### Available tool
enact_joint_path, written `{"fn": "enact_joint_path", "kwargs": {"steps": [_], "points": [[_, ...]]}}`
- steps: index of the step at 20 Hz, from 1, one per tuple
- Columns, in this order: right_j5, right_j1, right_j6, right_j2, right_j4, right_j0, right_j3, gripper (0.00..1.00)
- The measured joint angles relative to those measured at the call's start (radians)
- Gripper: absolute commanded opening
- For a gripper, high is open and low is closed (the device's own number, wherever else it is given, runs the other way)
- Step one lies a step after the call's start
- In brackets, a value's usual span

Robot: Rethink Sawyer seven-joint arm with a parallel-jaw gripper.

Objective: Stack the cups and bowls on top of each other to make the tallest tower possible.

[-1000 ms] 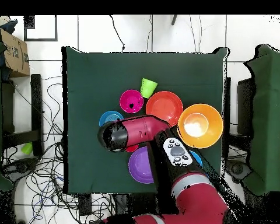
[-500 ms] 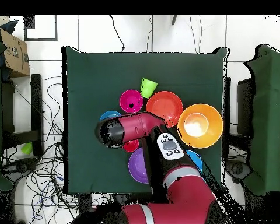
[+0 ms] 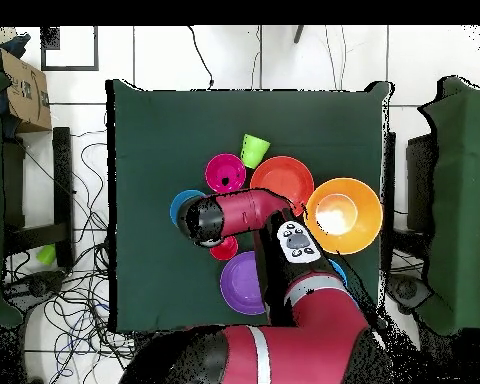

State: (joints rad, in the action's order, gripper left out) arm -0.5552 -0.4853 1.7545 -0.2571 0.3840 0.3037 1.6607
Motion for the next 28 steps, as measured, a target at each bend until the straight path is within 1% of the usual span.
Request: {"fn": "enact_joint_path", "kwargs": {"steps": [12,18,26,27,28], "points": [[0.009,0.062,0.000,0.019,0.000,-0.004,-0.046,1.00],[0.051,0.096,0.000,0.063,0.000,-0.053,-0.073,1.00],[0.060,0.096,0.000,0.091,-0.001,-0.085,-0.083,1.00],[0.061,0.096,0.000,0.094,-0.001,-0.089,-0.084,0.00],[0.061,0.096,0.000,0.094,-0.001,-0.090,-0.084,0.00]]}}
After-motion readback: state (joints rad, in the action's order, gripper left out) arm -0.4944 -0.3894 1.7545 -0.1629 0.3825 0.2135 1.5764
